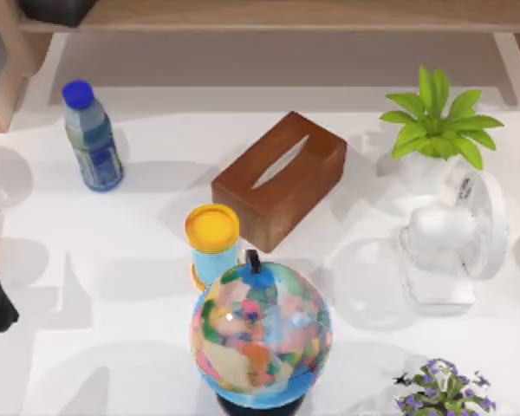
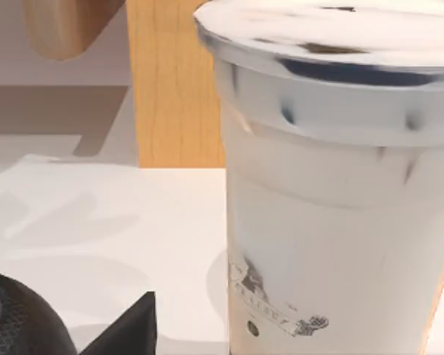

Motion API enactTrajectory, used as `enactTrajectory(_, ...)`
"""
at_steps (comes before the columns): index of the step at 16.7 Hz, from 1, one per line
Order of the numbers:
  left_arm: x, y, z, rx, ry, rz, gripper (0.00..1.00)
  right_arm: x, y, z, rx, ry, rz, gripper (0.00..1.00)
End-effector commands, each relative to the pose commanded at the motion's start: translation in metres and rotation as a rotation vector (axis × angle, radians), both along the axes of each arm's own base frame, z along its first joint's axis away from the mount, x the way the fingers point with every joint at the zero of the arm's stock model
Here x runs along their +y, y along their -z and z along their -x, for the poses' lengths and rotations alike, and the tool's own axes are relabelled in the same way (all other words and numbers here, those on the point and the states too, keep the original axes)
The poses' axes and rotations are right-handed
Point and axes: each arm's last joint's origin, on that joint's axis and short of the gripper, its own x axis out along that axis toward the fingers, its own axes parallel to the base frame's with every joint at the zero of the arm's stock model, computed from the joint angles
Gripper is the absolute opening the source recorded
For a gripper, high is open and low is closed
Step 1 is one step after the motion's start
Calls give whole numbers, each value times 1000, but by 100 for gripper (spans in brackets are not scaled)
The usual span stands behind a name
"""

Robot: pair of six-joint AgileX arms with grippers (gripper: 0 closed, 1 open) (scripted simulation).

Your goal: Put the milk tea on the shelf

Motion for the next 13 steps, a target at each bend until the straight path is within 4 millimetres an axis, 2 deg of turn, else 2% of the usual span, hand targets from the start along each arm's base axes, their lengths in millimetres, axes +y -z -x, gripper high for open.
enactTrajectory(7,0,0,0,0,0,0,100,-1,3,1,-1,-2,0,100)
enactTrajectory(9,0,0,0,0,0,0,100,-4,3,-9,-3,0,2,100)
enactTrajectory(13,0,0,0,0,0,0,100,-7,7,-49,-4,0,3,100)
